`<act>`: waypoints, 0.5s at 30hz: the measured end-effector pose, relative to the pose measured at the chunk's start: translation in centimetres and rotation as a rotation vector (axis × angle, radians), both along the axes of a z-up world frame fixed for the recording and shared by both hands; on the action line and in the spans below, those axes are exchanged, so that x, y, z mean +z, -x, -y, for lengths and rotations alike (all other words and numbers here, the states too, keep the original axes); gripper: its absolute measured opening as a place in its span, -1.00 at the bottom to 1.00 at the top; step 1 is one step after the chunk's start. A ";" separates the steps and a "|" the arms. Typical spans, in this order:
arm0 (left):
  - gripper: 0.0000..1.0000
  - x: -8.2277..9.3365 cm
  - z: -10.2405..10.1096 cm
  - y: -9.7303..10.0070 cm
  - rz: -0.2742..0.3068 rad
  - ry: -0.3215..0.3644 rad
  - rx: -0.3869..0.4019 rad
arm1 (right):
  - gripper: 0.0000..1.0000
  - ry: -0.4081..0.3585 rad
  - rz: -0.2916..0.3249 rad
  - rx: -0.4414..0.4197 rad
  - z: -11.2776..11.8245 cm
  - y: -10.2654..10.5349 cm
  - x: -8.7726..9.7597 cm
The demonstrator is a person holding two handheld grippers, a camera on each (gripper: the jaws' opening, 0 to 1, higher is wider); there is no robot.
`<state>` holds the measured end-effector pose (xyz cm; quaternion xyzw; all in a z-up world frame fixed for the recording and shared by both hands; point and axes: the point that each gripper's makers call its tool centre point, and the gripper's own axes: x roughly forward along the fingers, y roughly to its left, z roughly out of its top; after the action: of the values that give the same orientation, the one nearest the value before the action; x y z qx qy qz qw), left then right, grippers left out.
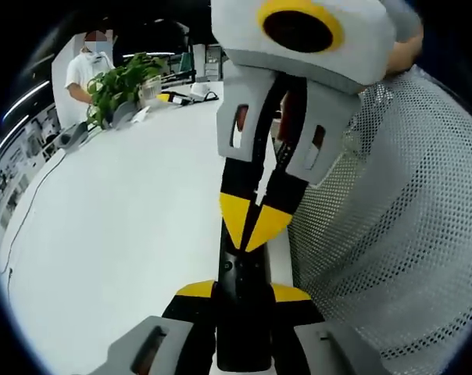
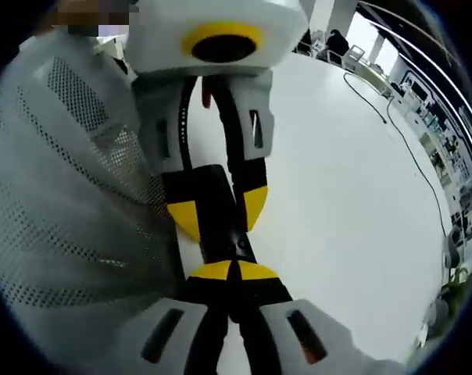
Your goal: Press the specified remote control buttons in sequence, fully releasing each button before pressing the next.
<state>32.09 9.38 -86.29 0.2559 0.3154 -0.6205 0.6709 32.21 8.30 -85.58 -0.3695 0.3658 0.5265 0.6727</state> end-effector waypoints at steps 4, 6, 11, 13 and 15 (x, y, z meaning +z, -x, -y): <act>-0.51 0.0 0.0 0.0 -0.010 0.010 0.009 | -1.00 -0.007 -0.024 0.025 -0.5 0.6 0.0; -0.51 0.0 0.0 0.0 -0.013 0.017 0.012 | -1.00 -0.021 -0.044 0.062 -1.1 1.5 0.0; -0.51 0.0 0.0 0.0 -0.011 0.019 0.010 | -1.00 0.044 0.030 0.161 -1.2 1.5 -0.2; -0.51 0.0 0.0 0.0 -0.010 0.016 0.008 | -1.00 0.065 0.060 0.201 -1.2 1.5 -0.2; -0.51 0.0 0.0 0.0 -0.013 0.017 0.010 | -1.00 0.072 0.069 0.205 -1.3 1.5 -0.3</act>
<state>32.07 9.37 -86.28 0.2449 0.3157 -0.6214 0.6739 30.71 9.56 -85.84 -0.4468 0.3215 0.5661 0.6136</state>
